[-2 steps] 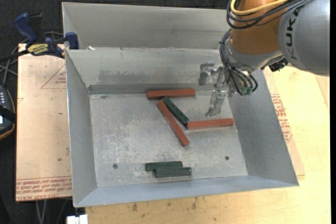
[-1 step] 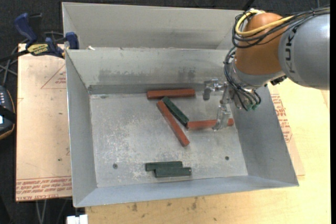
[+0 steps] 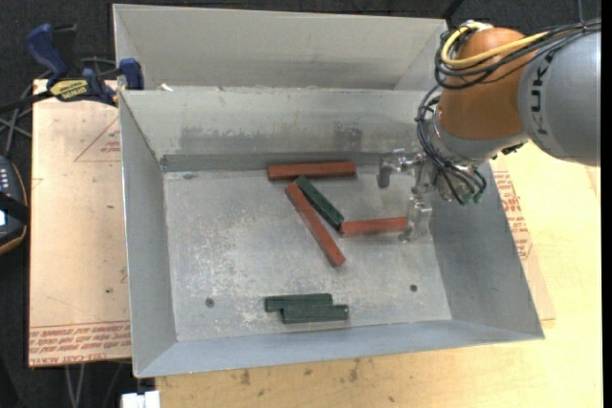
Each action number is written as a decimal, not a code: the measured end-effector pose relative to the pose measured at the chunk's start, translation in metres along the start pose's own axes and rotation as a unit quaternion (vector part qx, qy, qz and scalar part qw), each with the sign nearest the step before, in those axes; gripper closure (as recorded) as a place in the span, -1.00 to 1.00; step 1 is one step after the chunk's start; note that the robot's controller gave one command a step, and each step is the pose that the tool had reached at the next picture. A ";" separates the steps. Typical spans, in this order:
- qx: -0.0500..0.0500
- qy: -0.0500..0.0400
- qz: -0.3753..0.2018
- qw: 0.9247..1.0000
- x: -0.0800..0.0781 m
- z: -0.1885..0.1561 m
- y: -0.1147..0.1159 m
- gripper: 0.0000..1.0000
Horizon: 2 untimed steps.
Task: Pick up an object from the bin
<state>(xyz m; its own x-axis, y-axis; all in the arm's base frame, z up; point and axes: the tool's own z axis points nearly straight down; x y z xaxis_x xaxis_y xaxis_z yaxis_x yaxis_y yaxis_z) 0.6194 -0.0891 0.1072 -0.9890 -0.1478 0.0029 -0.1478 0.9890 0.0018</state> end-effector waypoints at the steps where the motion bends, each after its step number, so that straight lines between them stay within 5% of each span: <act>1: 0.001 -0.004 0.006 1.000 -0.001 -0.015 -0.008 -1.00; 2: 0.001 -0.003 -0.006 1.000 -0.005 0.036 -0.009 -1.00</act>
Offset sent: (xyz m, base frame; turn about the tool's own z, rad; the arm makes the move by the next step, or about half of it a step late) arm 0.0053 -0.0086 -0.0372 -0.0159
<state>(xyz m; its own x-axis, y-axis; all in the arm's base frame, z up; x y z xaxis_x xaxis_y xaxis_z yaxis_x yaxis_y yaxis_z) 0.6255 -0.0968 0.0707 -0.9870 -0.1604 -0.0031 -0.1604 0.9870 0.0002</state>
